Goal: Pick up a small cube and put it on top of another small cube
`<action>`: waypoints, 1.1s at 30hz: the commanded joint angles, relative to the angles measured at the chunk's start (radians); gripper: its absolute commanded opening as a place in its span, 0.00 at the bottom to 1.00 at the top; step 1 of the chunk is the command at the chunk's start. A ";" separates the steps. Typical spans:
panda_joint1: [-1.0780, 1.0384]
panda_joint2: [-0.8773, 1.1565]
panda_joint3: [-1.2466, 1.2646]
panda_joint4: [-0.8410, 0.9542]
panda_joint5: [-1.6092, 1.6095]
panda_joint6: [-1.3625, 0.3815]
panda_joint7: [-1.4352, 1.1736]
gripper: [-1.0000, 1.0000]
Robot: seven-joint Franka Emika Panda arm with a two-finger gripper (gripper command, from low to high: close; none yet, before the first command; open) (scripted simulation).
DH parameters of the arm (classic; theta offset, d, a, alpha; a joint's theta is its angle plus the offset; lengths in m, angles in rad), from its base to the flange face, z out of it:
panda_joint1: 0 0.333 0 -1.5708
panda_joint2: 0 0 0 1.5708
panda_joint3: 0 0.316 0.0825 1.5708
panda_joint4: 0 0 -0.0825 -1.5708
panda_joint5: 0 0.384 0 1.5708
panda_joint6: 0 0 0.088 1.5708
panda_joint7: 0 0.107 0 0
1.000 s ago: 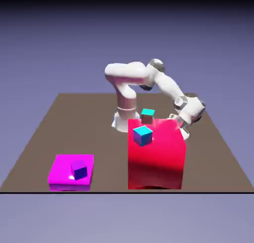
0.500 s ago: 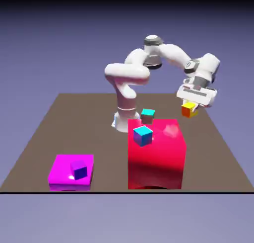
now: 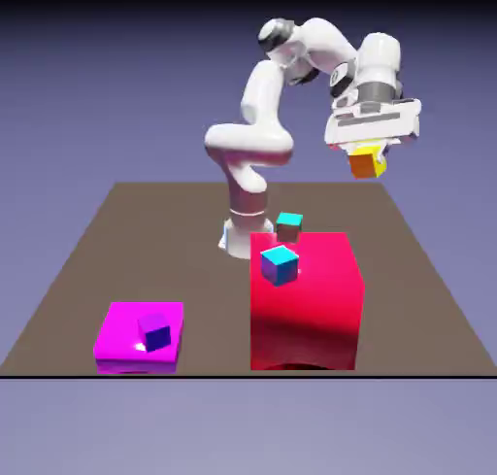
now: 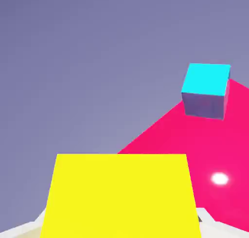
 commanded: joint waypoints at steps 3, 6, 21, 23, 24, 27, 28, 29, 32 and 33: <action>0.001 0.096 -0.109 -0.002 -0.103 0.100 -0.051 0.00; 0.003 0.192 -0.218 -0.004 -0.205 0.201 -0.103 0.00; 0.009 0.670 -0.761 -0.014 -0.715 0.706 -0.363 0.00; 0.010 0.734 -0.834 -0.015 -0.783 0.773 -0.398 0.00; 0.010 0.766 -0.870 -0.016 -0.817 0.807 -0.415 0.00; 0.011 0.862 -0.979 -0.018 -0.919 0.907 -0.467 0.00; 0.012 0.894 -1.015 -0.019 -0.953 0.941 -0.484 0.00; 0.012 0.926 -1.051 -0.019 -0.987 0.975 -0.501 0.00; 0.013 0.991 -1.125 -0.021 -1.056 1.044 -0.537 0.00; 0.013 0.991 -1.125 -0.021 -1.056 1.044 -0.537 0.00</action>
